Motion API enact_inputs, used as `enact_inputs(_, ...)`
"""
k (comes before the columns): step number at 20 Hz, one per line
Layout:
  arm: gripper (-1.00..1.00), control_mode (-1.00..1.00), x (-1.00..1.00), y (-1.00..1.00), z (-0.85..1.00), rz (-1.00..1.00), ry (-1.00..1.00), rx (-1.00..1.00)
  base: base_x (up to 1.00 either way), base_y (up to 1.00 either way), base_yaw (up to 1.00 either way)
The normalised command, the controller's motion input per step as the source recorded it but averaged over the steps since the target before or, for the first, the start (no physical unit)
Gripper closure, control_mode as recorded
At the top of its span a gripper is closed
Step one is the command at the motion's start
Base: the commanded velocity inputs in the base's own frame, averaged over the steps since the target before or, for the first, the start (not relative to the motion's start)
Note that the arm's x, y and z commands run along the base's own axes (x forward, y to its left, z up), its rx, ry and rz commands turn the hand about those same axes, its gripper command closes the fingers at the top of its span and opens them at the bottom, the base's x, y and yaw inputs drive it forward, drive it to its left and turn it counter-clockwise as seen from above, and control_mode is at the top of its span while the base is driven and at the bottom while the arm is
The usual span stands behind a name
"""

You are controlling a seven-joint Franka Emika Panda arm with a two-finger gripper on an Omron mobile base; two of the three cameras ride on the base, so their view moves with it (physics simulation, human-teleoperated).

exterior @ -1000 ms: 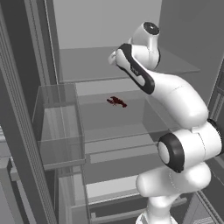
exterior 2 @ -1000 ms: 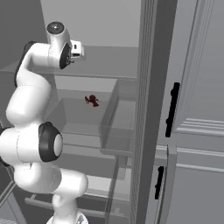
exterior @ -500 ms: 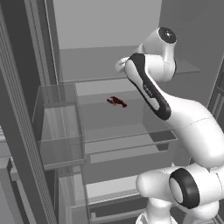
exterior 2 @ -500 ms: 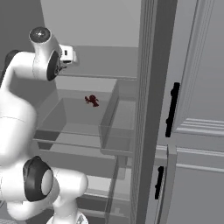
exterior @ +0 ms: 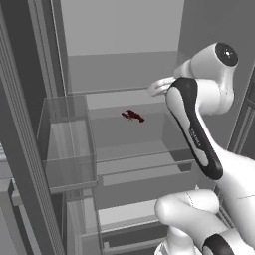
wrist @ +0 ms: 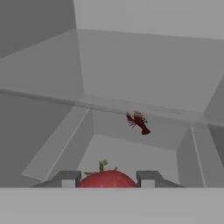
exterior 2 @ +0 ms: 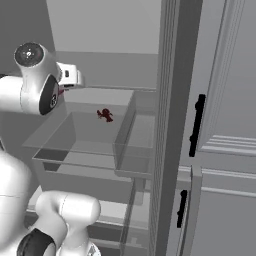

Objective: Take the strawberry from the fridge and place it on top of the pancake, located on the dining counter.

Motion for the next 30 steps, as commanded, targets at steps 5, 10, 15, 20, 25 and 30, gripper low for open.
enact_inputs(5,1.00,-1.00,-0.80,-0.16,0.00,0.00,0.00,0.00,0.00,0.00,0.00)
enact_inputs(10,1.00,-1.00,-0.12,0.00,-0.10,0.00,0.01,-0.01,0.00,0.00,0.00)
enact_inputs(15,1.00,1.00,-0.06,0.00,-0.02,0.00,0.00,0.00,-0.43,0.00,0.00)
enact_inputs(20,1.00,1.00,0.00,0.00,0.00,0.00,0.00,0.00,-0.99,0.00,0.02)
enact_inputs(25,1.00,1.00,0.00,0.00,0.00,0.00,0.00,0.00,-0.97,0.00,0.21)
enact_inputs(30,1.00,1.00,0.00,0.00,0.00,0.00,0.00,0.00,-0.98,0.00,0.35)
